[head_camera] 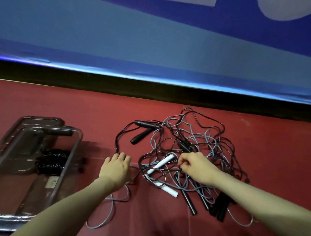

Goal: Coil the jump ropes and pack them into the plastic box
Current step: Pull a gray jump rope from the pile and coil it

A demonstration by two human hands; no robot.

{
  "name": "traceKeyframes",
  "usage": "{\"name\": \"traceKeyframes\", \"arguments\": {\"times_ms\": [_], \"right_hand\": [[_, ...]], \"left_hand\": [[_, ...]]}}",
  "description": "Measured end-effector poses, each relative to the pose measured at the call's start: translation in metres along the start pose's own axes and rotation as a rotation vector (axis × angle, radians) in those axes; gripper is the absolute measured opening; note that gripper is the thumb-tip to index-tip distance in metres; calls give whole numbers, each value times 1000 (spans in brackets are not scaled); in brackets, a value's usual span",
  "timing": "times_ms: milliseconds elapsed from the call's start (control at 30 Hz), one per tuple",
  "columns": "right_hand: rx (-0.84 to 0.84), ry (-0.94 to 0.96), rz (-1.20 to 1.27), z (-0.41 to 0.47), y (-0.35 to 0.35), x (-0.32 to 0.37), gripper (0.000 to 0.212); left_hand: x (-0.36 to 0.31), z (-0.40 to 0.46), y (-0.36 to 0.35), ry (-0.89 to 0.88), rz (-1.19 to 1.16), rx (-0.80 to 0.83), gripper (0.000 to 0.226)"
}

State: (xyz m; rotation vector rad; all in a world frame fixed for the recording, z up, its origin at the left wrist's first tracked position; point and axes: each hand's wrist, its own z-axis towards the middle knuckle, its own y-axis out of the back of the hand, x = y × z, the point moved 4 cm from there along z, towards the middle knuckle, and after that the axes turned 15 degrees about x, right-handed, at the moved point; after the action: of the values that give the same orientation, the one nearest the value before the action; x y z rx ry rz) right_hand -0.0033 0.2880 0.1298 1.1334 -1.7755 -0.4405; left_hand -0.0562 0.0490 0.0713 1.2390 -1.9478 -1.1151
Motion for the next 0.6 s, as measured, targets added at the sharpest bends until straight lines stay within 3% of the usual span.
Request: {"name": "traceKeyframes", "arguments": {"times_ms": [167,333,600], "right_hand": [[-25,4,73,14,-33,-9,21],[27,-5,72,18,-60,-17,19],[27,-4,77,16,-48,1,21]], "left_hand": [[21,16,-35,92,-78,149,66],[35,9,-49,55,52,153,41],[24,-4,-21,-45,-453,188,23]]}}
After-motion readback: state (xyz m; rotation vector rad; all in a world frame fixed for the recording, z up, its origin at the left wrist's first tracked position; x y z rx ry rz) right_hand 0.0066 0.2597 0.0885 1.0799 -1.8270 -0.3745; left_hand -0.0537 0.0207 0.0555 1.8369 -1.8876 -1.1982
